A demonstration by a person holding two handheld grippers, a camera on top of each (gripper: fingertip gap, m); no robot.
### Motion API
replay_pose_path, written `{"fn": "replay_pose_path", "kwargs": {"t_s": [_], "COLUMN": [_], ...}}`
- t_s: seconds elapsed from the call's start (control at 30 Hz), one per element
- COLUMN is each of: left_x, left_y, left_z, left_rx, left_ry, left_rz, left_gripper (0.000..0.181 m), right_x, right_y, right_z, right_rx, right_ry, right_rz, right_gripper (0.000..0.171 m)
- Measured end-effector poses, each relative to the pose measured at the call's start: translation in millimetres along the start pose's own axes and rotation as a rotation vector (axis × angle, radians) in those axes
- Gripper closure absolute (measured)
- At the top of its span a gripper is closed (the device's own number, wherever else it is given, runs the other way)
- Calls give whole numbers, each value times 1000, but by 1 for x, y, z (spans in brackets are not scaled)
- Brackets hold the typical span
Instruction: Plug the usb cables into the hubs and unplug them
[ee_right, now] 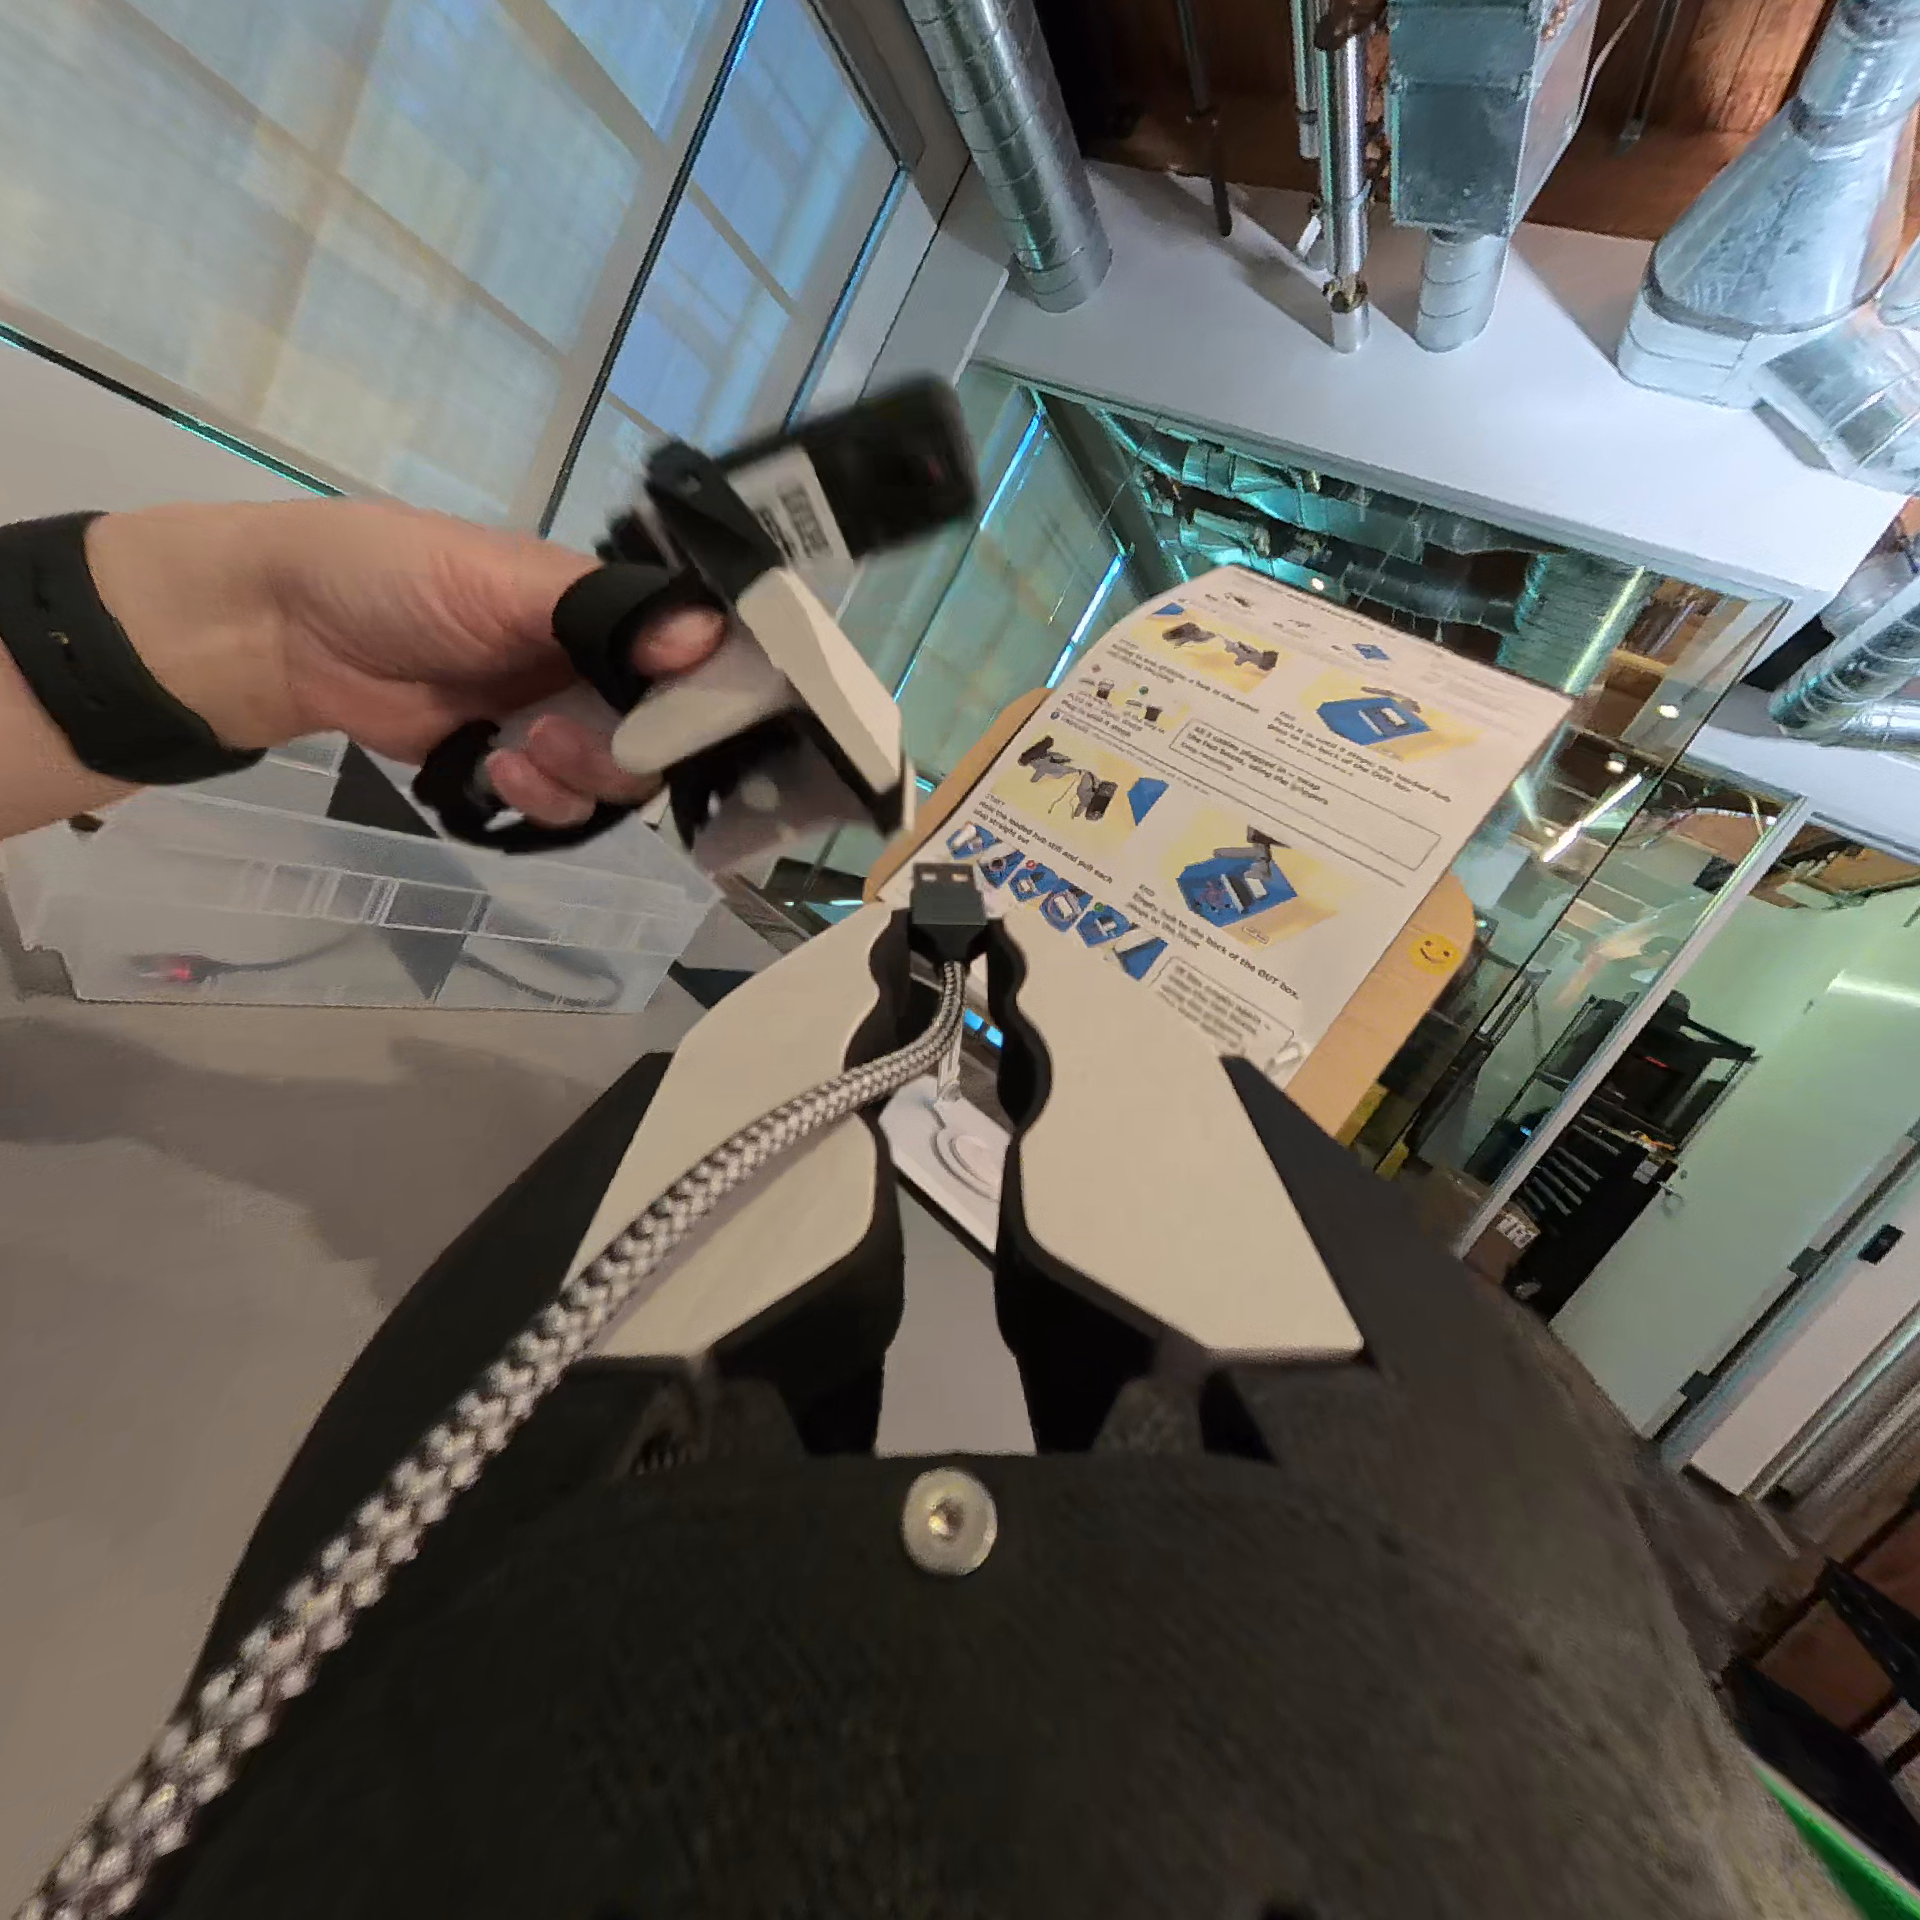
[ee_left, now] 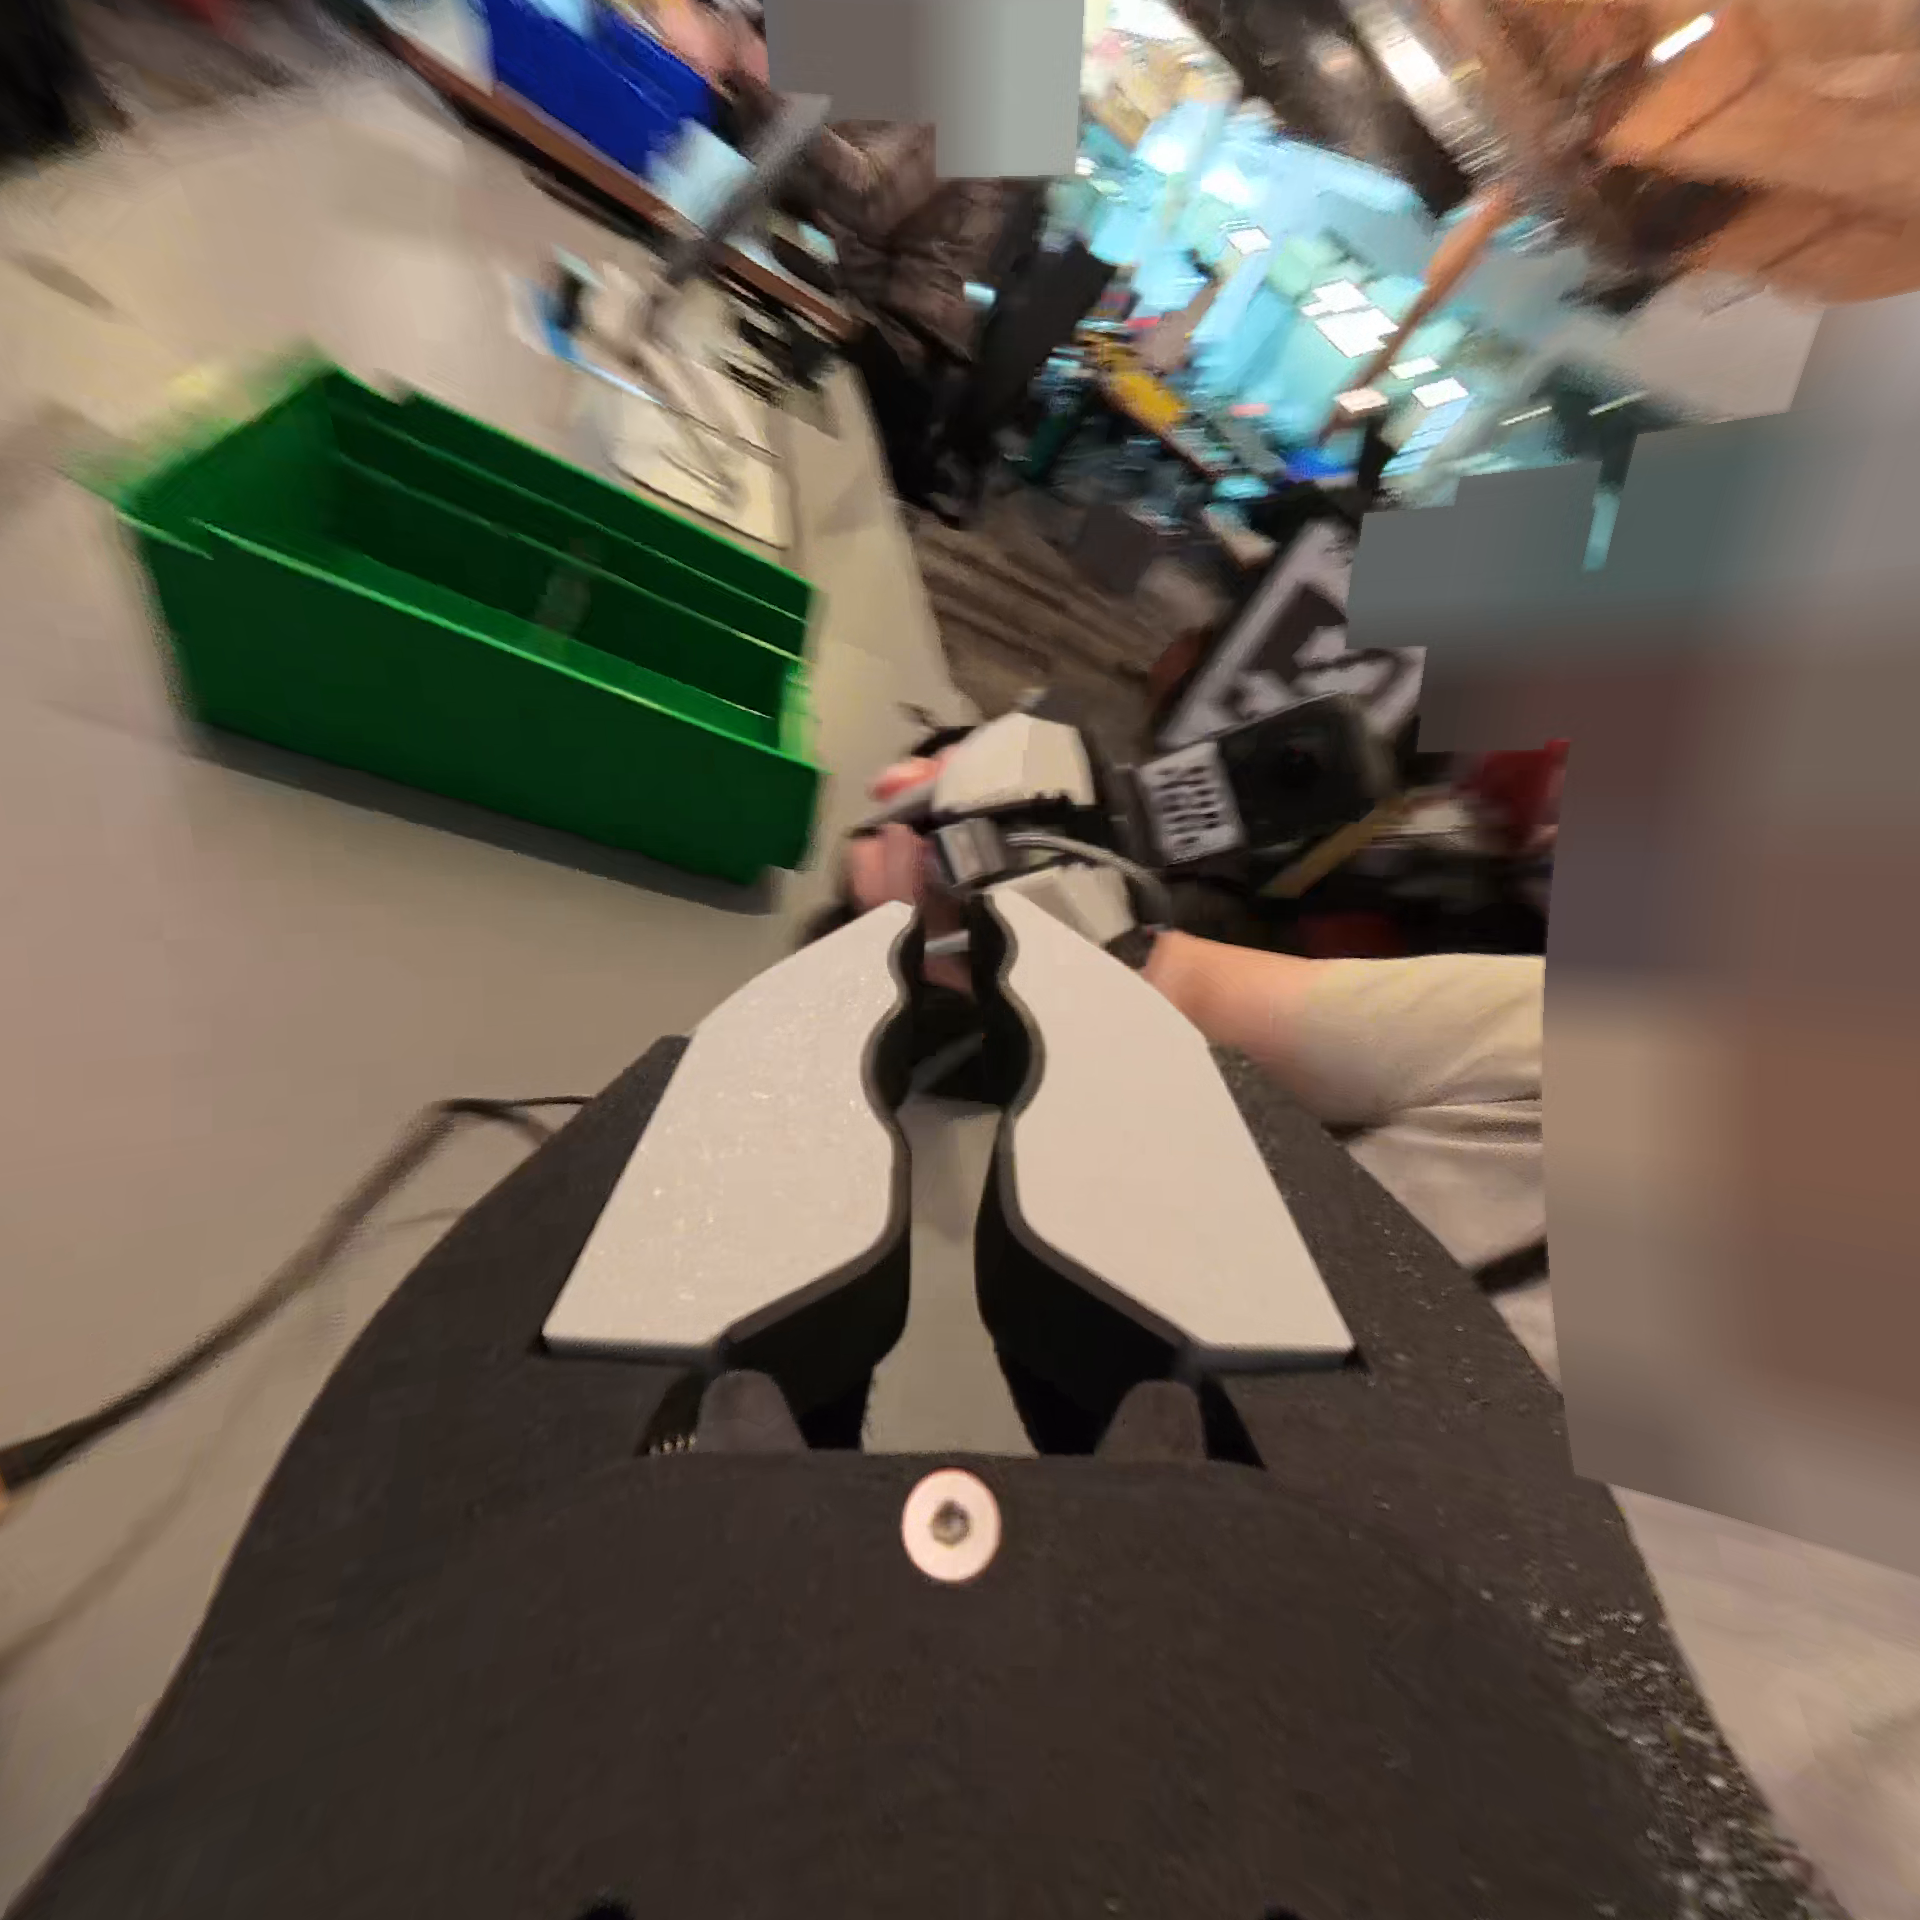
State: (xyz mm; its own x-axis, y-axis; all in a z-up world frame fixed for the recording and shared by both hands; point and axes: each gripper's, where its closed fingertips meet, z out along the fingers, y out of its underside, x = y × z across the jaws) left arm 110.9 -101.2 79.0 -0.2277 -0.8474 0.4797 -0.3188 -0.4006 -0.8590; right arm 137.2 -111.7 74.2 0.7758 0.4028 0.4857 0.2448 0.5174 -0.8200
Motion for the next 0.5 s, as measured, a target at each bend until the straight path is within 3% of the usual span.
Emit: {"fn": "replay_pose_path", "kwargs": {"t_s": [0.13,0.17,0.2,0.27,0.33,0.43,0.5], "left_x": [-57,-63,-70,-94,-126,-176,-193], "left_y": [-34,-40,-42,-32,-12,27,46], "left_z": [-74,-92,-105,-118,-121,-116,-114], "left_rx": [257,359,430,461,449,299,171], "left_ry": [-673,-786,-866,-963,-1017,-1101,-1152], "left_rz": [447,528,575,569,507,408,384], "left_gripper": [165,155,158,151,129,98,92], "right_x": [19,24,28,36,43,48,50], "right_y": [21,27,31,38,45,54,58], "right_z": [-7,-9,-10,-11,-12,-14,-14], "right_rx": [-42,-54,-63,-77,-97,-121,-129], "right_ry": [30,38,44,56,74,90,86], "right_rz": [44,55,71,98,88,80,95], "right_gripper": [156,156,156,156,156,156,156]}}
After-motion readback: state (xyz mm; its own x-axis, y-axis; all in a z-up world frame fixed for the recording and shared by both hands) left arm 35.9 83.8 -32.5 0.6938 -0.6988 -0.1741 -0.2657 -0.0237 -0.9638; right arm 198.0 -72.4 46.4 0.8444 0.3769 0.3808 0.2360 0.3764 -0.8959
